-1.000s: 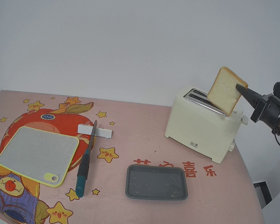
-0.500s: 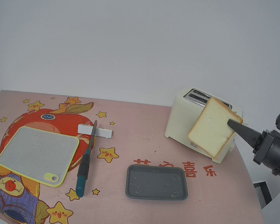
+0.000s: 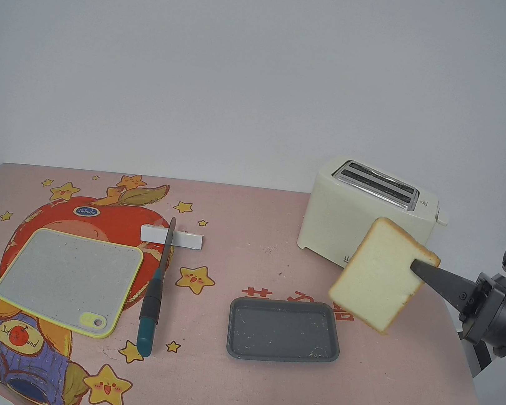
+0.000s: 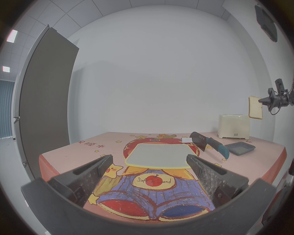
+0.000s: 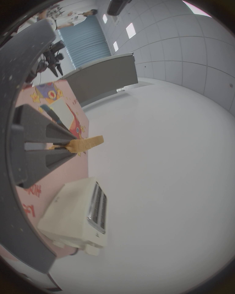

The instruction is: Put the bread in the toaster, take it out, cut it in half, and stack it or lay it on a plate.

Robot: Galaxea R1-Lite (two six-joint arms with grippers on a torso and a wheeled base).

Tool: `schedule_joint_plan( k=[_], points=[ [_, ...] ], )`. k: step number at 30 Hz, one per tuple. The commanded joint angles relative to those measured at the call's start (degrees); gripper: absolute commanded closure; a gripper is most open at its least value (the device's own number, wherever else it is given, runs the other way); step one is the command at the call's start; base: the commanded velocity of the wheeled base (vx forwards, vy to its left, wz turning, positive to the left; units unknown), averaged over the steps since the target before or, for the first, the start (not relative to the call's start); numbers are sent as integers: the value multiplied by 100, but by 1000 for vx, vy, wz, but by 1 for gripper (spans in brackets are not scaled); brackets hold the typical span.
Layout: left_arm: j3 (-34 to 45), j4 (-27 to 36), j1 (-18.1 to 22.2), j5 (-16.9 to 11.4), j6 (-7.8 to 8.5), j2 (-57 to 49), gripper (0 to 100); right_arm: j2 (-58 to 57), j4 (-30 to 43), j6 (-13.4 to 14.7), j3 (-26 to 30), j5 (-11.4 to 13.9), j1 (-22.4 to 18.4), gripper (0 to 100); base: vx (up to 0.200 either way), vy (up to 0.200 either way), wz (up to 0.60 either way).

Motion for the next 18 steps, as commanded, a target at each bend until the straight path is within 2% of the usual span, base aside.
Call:
schedule_joint_plan(
  k=[1, 5, 8, 18],
  points=[
    [101, -6, 1, 0, 0, -40, 0, -28, -5, -3, 9, -34, 10, 100, 0, 0, 0],
    [101, -6, 1, 0, 0, -40, 0, 8, -5, -56, -18, -377, 71, 100, 0, 0, 0],
    [101, -6, 1, 0, 9, -40, 0, -19, -14, -311, -79, -579, 71, 100, 0, 0, 0],
    [101, -6, 1, 9, 0, -40, 0, -203, 39, -390, -123, -614, 150, 100, 0, 0, 0]
  ],
)
